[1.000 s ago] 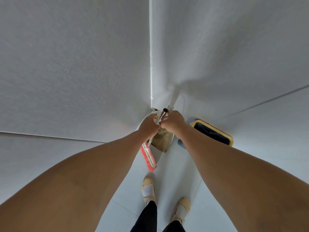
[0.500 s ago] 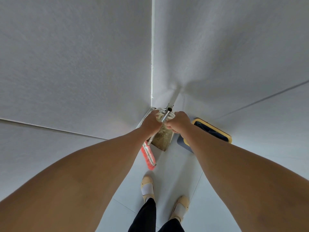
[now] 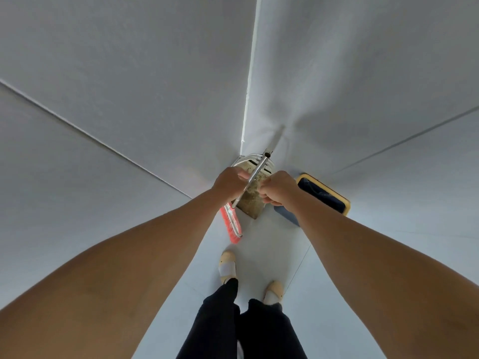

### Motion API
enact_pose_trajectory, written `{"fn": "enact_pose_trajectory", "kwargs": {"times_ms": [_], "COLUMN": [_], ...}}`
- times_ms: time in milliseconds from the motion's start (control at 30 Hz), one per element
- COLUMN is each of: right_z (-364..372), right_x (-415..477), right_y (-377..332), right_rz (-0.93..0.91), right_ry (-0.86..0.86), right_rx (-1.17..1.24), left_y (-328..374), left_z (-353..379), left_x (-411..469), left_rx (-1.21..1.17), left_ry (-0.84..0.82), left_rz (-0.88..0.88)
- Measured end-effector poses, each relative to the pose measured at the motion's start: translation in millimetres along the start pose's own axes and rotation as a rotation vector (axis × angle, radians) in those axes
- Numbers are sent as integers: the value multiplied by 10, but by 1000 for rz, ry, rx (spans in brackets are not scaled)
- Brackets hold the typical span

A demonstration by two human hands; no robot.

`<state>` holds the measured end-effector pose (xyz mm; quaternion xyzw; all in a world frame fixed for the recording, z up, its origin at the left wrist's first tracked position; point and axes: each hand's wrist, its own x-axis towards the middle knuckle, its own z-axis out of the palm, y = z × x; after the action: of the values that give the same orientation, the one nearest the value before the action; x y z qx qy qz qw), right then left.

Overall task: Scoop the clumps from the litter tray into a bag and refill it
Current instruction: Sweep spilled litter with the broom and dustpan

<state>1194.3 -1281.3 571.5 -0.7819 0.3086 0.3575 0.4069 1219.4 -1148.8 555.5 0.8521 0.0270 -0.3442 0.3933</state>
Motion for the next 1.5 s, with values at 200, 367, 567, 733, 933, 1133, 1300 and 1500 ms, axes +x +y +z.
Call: {"fn": "enact_pose_trajectory", "kwargs": {"times_ms": [200, 367, 567, 733, 933, 1133, 1300, 1500], "right_z": [27, 150, 237, 306, 750, 1426, 2077, 2848], "right_x": [-540, -931, -1174, -1318, -1626, -2064, -2554, -3213], "right_y": [-3, 150, 359, 513, 582, 621, 779, 1112], "right_rz": [-163, -245, -321, -410, -502, -657, -749, -812], "right_ry": [-28, -97, -210, -238, -364, -483, -530, -564], "right_rx": [-201, -299, -546, -705, -920, -1196, -1318, -1450], "left_y": [20, -33, -166, -304, -685, -1189, -1639, -2196], "left_z": [-132, -153, 38, 278, 465, 631, 822, 1068], "left_x": [-673, -1209, -1712, -2167, -2887, -3599, -4289, -5220], "left_rx": [-118, -136, -118, -170, -347, -458, -517, -582], "left_ry": [-37, 50, 139, 194, 321, 455, 559, 675], "left_rz": [4, 6, -103, -162, -298, -413, -475, -506]}}
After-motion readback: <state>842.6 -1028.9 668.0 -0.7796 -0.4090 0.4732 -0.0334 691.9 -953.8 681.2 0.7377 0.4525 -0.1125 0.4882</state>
